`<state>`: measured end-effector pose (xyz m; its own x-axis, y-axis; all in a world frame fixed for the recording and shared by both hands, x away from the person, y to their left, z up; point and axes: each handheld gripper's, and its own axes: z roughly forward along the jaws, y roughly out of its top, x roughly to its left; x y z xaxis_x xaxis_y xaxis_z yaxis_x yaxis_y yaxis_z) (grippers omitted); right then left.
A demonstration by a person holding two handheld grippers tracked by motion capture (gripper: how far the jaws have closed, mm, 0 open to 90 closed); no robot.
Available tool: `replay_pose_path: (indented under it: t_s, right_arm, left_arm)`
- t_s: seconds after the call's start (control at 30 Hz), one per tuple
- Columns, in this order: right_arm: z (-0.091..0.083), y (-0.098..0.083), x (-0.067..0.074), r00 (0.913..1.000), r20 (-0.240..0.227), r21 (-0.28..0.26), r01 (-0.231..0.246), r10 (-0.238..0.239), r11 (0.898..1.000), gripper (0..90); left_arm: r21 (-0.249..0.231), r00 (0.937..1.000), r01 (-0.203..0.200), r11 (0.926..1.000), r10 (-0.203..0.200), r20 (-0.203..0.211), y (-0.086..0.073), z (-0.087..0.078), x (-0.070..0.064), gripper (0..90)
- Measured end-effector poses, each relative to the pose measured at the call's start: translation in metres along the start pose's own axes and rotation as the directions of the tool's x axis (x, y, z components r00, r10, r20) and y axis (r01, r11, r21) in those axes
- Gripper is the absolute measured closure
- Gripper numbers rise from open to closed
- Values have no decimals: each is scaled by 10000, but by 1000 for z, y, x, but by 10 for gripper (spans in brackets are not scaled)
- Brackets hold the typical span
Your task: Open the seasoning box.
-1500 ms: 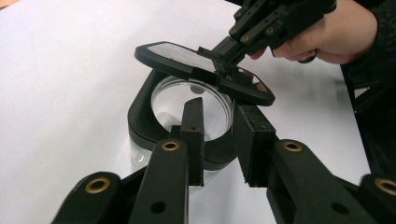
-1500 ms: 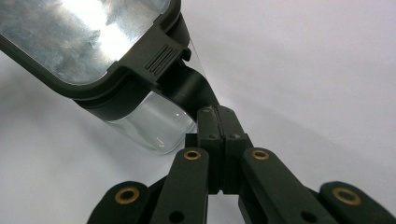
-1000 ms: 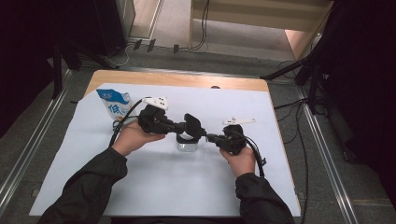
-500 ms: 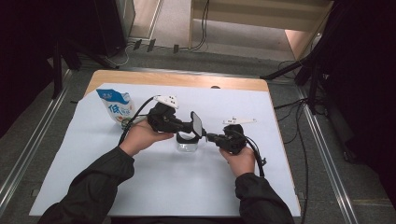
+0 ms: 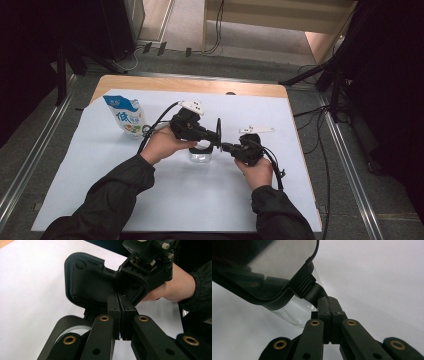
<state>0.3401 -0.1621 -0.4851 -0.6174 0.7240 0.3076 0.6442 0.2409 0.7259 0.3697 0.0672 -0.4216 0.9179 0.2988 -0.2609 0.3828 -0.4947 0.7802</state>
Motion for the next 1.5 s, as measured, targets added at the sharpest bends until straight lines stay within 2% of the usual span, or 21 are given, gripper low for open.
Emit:
replay_pose_path:
  t_s: [0.17, 0.3, 0.63, 0.87, 1.03, 1.2, 1.23, 1.3, 1.37, 1.47, 1.5]
  right_arm:
    - [0, 0, 0, 10000, 30, -2, 26, -26, 10000, 900]
    - [0, 0, 1, 10000, 61, -20, 39, -39, 10000, 900]
    - [0, 0, 2, 9999, 162, -17, 50, -49, 10000, 900]
    - [1, 0, 2, 9998, 193, -23, 26, -26, 10000, 900]
    - [0, 0, 1, 10000, 3, -104, 62, -62, 9999, 900]
    - [-4, 1, 2, 9994, 130, -161, 314, -311, 9994, 882]
    - [-5, 0, 1, 9996, 86, -111, 277, -276, 9996, 834]
    - [-6, 0, -1, 9997, -7, -158, 243, -243, 9996, 792]
    - [-8, -1, 0, 9993, 55, -271, 373, -371, 9989, 758]
    - [-11, -1, -1, 9980, 5, -308, 627, -627, 9976, 711]
    - [-11, -1, -2, 9978, -91, -238, 648, -651, 9976, 692]
  left_arm:
    - [176, 10000, 47, 9998, -47, 8, 1, 5, 1, 900]
    - [356, 9996, -137, 9993, 145, -230, 2, 9, 1, 900]
    - [475, 9996, 8, 9989, 5, -273, 0, 16, 6, 900]
    - [536, 9996, 39, 9986, -25, -272, -2, 17, 8, 896]
    - [716, 9994, 145, 9973, -122, -329, -4, 12, 11, 881]
    - [671, 9994, 210, 9975, -190, -302, -5, 4, 10, 799]
    - [644, 9991, 228, 9977, -205, -359, -6, 0, 10, 752]
    - [582, 9981, 240, 9980, -207, -576, -7, -6, 9, 667]
    - [626, 9981, 314, 9975, -280, -553, -8, -11, 10, 601]
    - [438, 9980, 374, 9983, -351, -526, -13, -17, 9, 559]
    - [424, 9981, 290, 9987, -266, -557, -14, -19, 8, 548]
